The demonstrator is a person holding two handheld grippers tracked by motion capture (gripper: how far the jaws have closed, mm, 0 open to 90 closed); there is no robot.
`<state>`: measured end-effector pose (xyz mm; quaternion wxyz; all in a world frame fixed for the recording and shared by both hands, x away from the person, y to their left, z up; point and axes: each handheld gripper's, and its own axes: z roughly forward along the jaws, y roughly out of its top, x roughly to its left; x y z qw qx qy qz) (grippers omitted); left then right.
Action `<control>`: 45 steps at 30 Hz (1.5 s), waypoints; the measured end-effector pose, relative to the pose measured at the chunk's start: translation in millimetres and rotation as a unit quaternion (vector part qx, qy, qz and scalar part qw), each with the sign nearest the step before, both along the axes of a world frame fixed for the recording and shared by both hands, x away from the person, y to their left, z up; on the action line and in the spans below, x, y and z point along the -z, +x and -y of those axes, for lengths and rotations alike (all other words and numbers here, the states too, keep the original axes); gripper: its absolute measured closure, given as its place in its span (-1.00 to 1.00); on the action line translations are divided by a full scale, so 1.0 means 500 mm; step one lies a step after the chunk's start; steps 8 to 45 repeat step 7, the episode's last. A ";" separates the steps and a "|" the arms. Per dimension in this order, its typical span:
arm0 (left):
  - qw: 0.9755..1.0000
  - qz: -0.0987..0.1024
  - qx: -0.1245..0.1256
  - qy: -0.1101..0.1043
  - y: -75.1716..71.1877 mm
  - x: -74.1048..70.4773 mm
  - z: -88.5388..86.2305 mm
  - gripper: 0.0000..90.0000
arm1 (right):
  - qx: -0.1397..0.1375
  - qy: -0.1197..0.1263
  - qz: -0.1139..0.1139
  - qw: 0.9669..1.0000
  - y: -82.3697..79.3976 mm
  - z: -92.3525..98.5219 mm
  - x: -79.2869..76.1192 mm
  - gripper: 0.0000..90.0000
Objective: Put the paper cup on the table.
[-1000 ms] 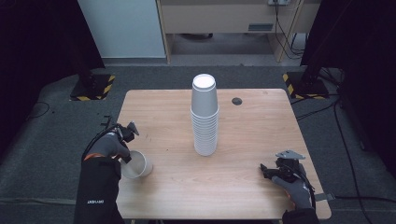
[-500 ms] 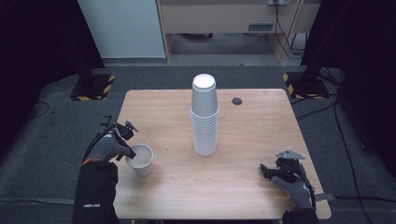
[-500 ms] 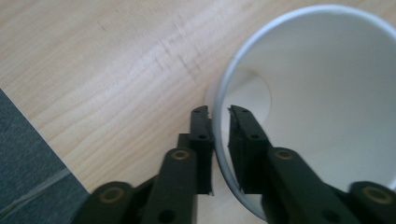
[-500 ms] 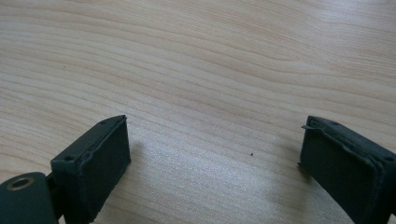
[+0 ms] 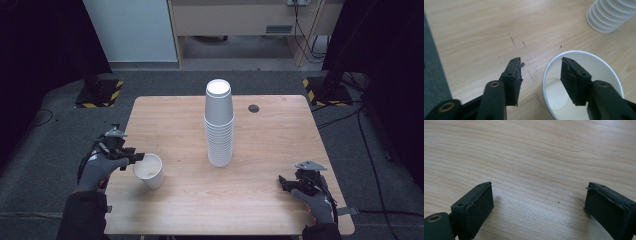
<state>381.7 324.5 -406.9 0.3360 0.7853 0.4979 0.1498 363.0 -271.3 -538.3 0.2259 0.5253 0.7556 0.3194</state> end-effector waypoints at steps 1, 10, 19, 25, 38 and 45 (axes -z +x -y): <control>1.000 0.021 -0.013 -0.009 -0.009 0.000 -0.005 0.00 | 0.000 0.001 -0.001 1.000 0.000 0.001 0.000 -0.83; 0.985 0.137 -0.088 -0.064 -0.066 0.013 -0.030 -0.17 | 0.005 0.003 -0.004 1.000 0.001 0.001 0.000 -0.84; 0.985 0.137 -0.088 -0.064 -0.066 0.013 -0.030 -0.17 | 0.005 0.003 -0.004 1.000 0.001 0.001 0.000 -0.84; 0.985 0.137 -0.088 -0.064 -0.066 0.013 -0.030 -0.17 | 0.005 0.003 -0.004 1.000 0.001 0.001 0.000 -0.84; 0.985 0.137 -0.088 -0.064 -0.066 0.013 -0.030 -0.17 | 0.005 0.003 -0.004 1.000 0.001 0.001 0.000 -0.84; 0.985 0.137 -0.088 -0.064 -0.066 0.013 -0.030 -0.17 | 0.005 0.003 -0.004 1.000 0.001 0.001 0.000 -0.84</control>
